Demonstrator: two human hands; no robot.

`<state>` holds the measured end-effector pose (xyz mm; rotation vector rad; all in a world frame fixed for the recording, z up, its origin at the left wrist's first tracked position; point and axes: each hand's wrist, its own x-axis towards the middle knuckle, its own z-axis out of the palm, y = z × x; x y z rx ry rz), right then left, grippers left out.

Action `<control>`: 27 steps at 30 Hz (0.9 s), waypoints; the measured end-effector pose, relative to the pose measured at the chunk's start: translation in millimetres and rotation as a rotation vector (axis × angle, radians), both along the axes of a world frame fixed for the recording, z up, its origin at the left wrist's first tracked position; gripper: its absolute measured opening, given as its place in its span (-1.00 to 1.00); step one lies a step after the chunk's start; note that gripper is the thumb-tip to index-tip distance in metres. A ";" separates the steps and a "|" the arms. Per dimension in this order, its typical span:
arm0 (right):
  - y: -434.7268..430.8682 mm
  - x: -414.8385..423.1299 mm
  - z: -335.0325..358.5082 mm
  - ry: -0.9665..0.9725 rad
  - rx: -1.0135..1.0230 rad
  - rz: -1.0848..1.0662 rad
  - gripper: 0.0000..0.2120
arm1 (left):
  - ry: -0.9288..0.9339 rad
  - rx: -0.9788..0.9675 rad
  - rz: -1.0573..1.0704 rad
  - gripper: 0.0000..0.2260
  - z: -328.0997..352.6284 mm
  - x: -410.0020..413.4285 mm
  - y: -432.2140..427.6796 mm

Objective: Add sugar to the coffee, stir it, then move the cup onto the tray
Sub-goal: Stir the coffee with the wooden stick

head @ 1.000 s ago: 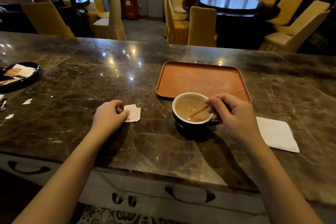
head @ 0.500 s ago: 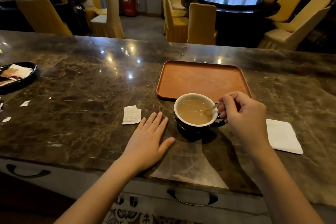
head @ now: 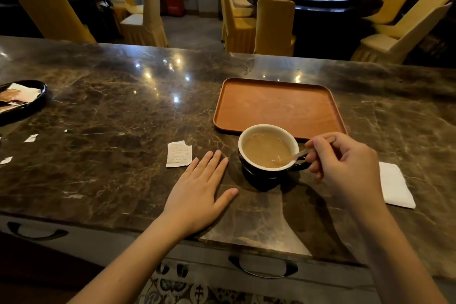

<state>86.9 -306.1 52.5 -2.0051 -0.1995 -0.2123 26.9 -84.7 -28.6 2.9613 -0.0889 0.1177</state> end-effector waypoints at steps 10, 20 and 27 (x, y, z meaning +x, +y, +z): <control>23.2 8.7 -9.1 -0.060 0.005 -0.042 -0.84 | -0.015 -0.028 0.003 -0.39 1.1 -1.1 -1.0; 1.8 8.4 12.6 0.001 -0.099 0.071 -0.82 | -0.020 -0.035 0.005 -0.39 -0.2 -0.6 -0.4; 9.9 16.2 6.2 -0.124 -0.131 -0.032 -0.85 | -0.016 -0.028 0.007 -0.38 0.8 -1.0 -0.2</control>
